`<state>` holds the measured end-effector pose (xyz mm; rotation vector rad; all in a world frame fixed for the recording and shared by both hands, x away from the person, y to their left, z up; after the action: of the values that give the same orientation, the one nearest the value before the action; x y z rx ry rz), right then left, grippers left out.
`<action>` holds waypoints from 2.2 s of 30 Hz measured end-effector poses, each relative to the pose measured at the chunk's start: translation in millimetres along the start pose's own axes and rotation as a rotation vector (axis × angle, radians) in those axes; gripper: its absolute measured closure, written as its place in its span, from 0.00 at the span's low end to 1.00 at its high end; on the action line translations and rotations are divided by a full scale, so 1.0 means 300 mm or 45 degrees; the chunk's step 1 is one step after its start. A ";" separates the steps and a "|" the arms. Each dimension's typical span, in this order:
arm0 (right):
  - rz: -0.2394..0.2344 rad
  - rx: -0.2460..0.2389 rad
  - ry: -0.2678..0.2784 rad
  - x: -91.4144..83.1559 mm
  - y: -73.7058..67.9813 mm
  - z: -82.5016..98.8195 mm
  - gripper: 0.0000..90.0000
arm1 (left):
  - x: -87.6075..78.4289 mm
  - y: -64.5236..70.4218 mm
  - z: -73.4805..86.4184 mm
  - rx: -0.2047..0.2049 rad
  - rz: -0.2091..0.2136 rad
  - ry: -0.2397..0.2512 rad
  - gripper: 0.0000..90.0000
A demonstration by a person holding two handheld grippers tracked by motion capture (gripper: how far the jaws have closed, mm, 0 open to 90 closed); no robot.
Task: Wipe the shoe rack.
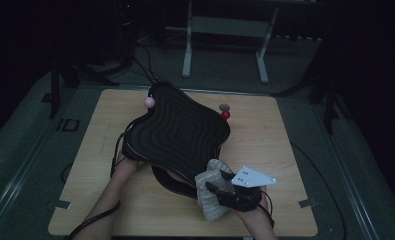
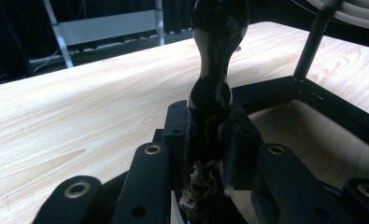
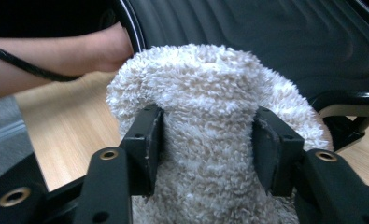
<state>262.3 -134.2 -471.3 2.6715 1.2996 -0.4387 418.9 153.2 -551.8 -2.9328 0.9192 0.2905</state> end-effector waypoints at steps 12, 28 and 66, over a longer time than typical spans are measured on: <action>0.066 0.016 0.012 -0.014 0.057 0.004 0.60 | -0.080 0.001 0.019 -0.026 0.043 0.015 0.82; 0.189 0.049 0.014 -0.028 0.196 -0.006 0.70 | -0.196 0.066 0.036 0.014 0.119 -0.015 0.82; 0.229 0.098 0.054 -0.042 0.268 -0.042 0.75 | -0.363 0.174 -0.100 -0.013 0.112 0.092 0.43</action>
<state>320.5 -190.1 -455.6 2.8443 1.0600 -0.4187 306.4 167.9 -501.0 -2.9347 1.0607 0.1948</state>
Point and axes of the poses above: each handheld gripper's, and its own axes: x roughly forward along the jaws, z roughly out of its underside, y roughly to its right, the point moved 5 cm from there along x, roughly forward along the jaws, and after that the axes turned 9 degrees about y, right-handed, at the moved point
